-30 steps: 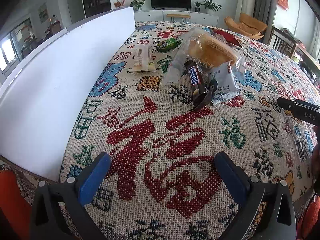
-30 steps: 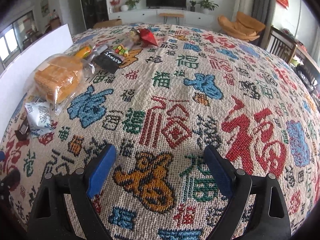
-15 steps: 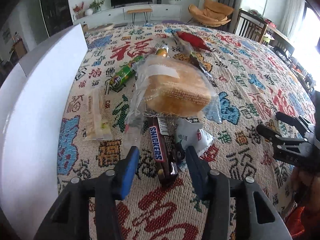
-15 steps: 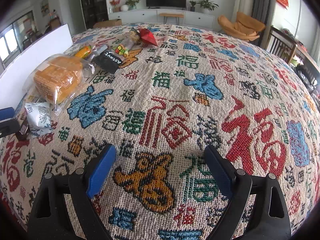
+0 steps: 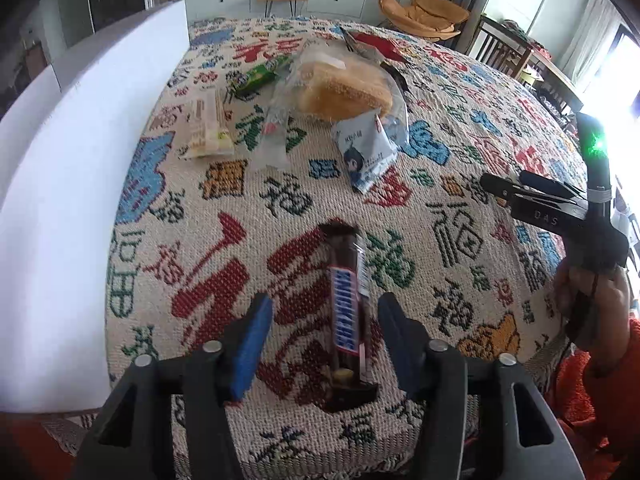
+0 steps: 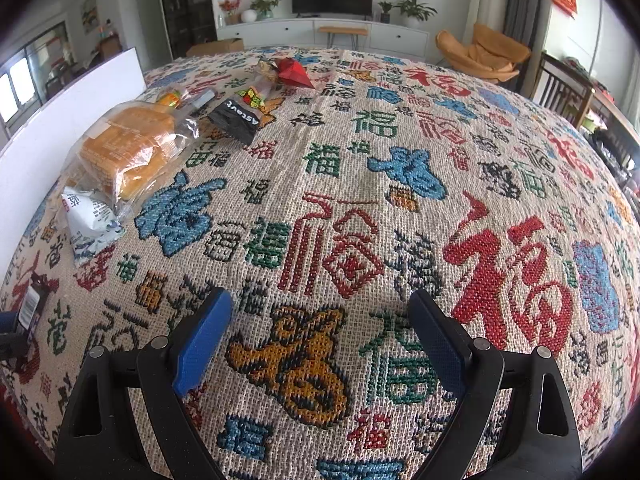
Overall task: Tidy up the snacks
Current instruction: 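Carry the Snickers bar with the left tool over the box and release it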
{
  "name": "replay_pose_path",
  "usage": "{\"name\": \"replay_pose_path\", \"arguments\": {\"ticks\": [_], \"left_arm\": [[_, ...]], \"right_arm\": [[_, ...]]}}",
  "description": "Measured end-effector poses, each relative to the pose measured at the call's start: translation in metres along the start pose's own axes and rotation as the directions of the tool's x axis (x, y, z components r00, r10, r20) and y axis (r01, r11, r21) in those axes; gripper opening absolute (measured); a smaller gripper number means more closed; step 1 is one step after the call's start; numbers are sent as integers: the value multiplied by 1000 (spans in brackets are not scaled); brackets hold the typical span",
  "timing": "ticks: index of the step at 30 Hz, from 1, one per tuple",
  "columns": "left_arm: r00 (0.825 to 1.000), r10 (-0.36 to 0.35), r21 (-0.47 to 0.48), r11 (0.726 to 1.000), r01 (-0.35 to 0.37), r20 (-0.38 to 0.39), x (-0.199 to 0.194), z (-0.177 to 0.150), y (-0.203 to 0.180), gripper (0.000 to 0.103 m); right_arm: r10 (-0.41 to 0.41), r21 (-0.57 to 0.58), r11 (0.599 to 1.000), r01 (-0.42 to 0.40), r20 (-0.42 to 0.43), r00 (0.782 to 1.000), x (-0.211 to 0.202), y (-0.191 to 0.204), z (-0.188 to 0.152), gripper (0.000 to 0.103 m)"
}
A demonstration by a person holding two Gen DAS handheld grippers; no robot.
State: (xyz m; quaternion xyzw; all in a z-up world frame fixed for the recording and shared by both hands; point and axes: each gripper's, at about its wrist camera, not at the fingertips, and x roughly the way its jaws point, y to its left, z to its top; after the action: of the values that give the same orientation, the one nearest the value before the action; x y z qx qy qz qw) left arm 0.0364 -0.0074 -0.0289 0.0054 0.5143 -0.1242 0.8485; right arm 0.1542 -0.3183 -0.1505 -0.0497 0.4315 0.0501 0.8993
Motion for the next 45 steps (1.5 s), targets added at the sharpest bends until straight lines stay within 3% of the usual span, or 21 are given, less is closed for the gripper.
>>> {"name": "replay_pose_path", "arguments": {"ticks": [3, 4, 6, 8, 11, 13, 15, 19, 20, 21, 24, 25, 27, 29, 30, 32, 33, 34, 38, 42, 45], "left_arm": [[1000, -1, 11, 1000, 1, 18, 8, 8, -3, 52], [999, -27, 2, 1000, 27, 17, 10, 9, -4, 30], [997, -74, -9, 997, 74, 26, 9, 10, -7, 13], [997, -49, -16, 999, 50, 52, 6, 4, -7, 12], [985, -145, -121, 980, 156, 97, -2, -11, 15, 0], [978, -157, -164, 970, 178, 137, -8, -18, 31, 0], [976, -159, -203, 961, 187, 148, -7, -20, 44, 0], [975, -162, -212, 958, 193, 155, -6, -21, 49, 0], [976, -159, -205, 960, 188, 148, -7, -21, 47, 3], [976, -163, -198, 962, 190, 142, -8, -22, 45, 14], [973, -163, -183, 964, 192, 165, -18, -29, 41, 79], [970, -161, -174, 966, 193, 183, -21, -30, 38, 83], [973, -163, -129, 974, 185, 160, -18, -27, 26, 83], [985, -124, -65, 989, 133, 120, -8, -25, 8, 83], [991, -90, -38, 995, 94, 99, -3, -25, 1, 81], [997, 5, 16, 1000, -6, 83, 6, -28, -12, 60], [995, 53, 52, 997, -57, 88, 8, -29, -19, 25], [994, 65, 71, 995, -72, 90, 8, -28, -21, 16], [994, -76, -84, 993, 83, 82, 7, -22, 6, 16], [974, -186, -227, 950, 212, 130, 0, -17, 34, 16], [943, -249, -293, 905, 307, 219, -32, -8, 49, 16]], "right_arm": [[2, 2, 1000, -2, 0, 1000, -1, 0, 0, 93], [3, 2, 1000, -3, -1, 1000, -1, 0, 0, 93], [3, 1, 1000, -3, 0, 1000, 0, 0, 0, 93], [12, 5, 1000, -12, 1, 1000, 0, -1, 1, 93], [48, 26, 999, -47, -41, 998, -6, 6, 1, 92], [224, 66, 973, -222, -23, 974, -21, 23, 0, 91], [313, -7, 949, -314, -34, 949, -31, 63, 9, 89], [299, -230, 924, -307, -68, 952, -20, 141, 35, 88], [290, -263, 916, -303, -88, 953, -12, 155, 41, 88], [279, -292, 908, -302, -118, 953, -2, 167, 45, 88], [229, -323, 906, -274, -169, 959, 20, 179, 54, 86], [219, -322, 908, -266, -176, 960, 25, 180, 56, 84], [181, -331, 915, -230, -172, 968, 28, 178, 58, 53], [173, -315, 923, -220, -170, 970, 28, 166, 60, 40], [197, -288, 926, -244, -180, 964, 27, 159, 61, 37], [223, -255, 931, -261, -171, 960, 15, 145, 58, 32], [248, -231, 932, -281, -163, 955, 4, 137, 57, 30], [290, -183, 931, -317, -158, 944, -6, 126, 57, 30], [425, -20, 903, -428, -92, 901, -38, 88, 51, 30], [425, 85, 904, -418, -107, 899, -33, 57, 33, 30], [483, 189, 868, -459, -112, 868, -30, 41, 31, 30]]}}
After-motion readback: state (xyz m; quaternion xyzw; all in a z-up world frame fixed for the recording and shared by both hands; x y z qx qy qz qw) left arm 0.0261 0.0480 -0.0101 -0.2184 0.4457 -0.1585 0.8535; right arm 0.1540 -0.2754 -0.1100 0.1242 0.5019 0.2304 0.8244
